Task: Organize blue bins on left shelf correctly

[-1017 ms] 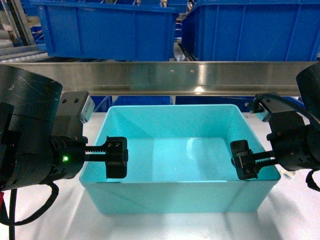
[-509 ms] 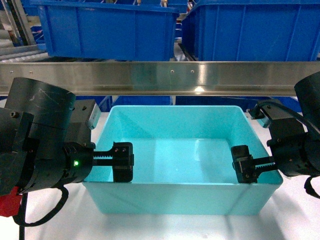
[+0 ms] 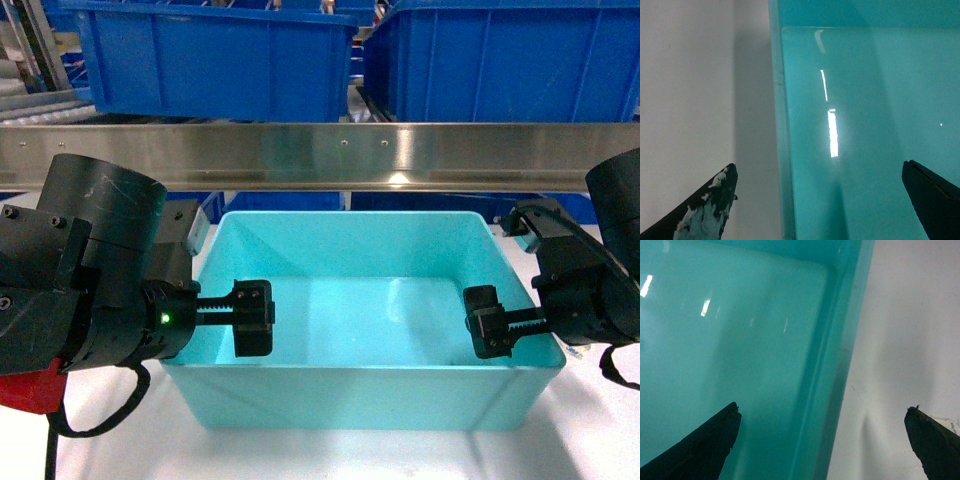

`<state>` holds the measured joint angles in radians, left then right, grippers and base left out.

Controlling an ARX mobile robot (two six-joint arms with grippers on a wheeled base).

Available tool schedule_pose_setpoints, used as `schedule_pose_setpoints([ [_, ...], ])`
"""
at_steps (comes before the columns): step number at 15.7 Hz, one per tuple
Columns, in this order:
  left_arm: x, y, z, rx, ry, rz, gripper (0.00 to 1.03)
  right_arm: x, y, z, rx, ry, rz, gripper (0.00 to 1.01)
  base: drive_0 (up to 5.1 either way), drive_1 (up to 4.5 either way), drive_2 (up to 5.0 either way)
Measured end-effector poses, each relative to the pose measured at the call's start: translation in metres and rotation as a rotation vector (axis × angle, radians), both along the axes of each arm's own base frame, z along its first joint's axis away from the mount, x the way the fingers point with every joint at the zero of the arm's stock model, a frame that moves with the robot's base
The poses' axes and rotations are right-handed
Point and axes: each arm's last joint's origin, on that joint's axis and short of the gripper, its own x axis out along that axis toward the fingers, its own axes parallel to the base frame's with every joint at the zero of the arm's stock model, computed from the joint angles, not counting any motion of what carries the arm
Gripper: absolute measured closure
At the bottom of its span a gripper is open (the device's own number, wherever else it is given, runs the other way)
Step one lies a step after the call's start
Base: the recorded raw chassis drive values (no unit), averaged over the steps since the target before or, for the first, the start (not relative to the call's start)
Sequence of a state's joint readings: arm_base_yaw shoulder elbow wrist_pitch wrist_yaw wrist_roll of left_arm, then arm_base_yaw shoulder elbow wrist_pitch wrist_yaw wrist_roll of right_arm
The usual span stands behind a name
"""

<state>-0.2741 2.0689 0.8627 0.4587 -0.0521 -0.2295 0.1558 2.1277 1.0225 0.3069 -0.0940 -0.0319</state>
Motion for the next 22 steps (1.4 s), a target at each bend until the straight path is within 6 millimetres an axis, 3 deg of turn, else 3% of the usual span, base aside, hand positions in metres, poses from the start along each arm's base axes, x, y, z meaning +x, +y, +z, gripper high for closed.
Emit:
schedule_pose_setpoints([
  [4,0.0,0.0,0.0,0.0,0.0,0.0,0.06,0.0,0.0,0.0,0.0,0.001,0.0,0.03,0.0,0.0,0.0],
  [5,0.0,0.0,0.0,0.0,0.0,0.001,0.18,0.0,0.0,0.0,0.0,0.0,-0.001,0.09,0.0,0.0,0.0],
  [6,0.0,0.0,0.0,-0.001,0.0,0.001,0.34,0.0,0.0,0.0,0.0,0.0,0.0,0.26,0.0,0.0,0.0],
  [7,0.0,0.0,0.0,0.003,0.0,0.006,0.72,0.0,0.0,0.0,0.0,0.0,0.0,0.64,0.0,0.0,0.0],
  [8,0.0,0.002,0.0,0.004,0.001,0.012,0.97,0.0,0.0,0.0,0.024,0.004,-0.024,0.89,0.0,0.0,0.0],
  [9,0.0,0.002,0.0,0.004,0.002,0.014,1.02,0.0,0.0,0.0,0.037,0.004,-0.034,0.92,0.0,0.0,0.0],
  [19,-0.002,0.002,0.001,0.017,-0.017,0.02,1.01,-0.002,0.0,0.003,0.077,0.008,-0.062,0.94,0.0,0.0,0.0],
  [22,-0.011,0.004,0.016,0.025,-0.05,0.022,1.01,-0.008,0.001,0.026,0.091,-0.039,-0.046,0.94,0.0,0.0,0.0],
])
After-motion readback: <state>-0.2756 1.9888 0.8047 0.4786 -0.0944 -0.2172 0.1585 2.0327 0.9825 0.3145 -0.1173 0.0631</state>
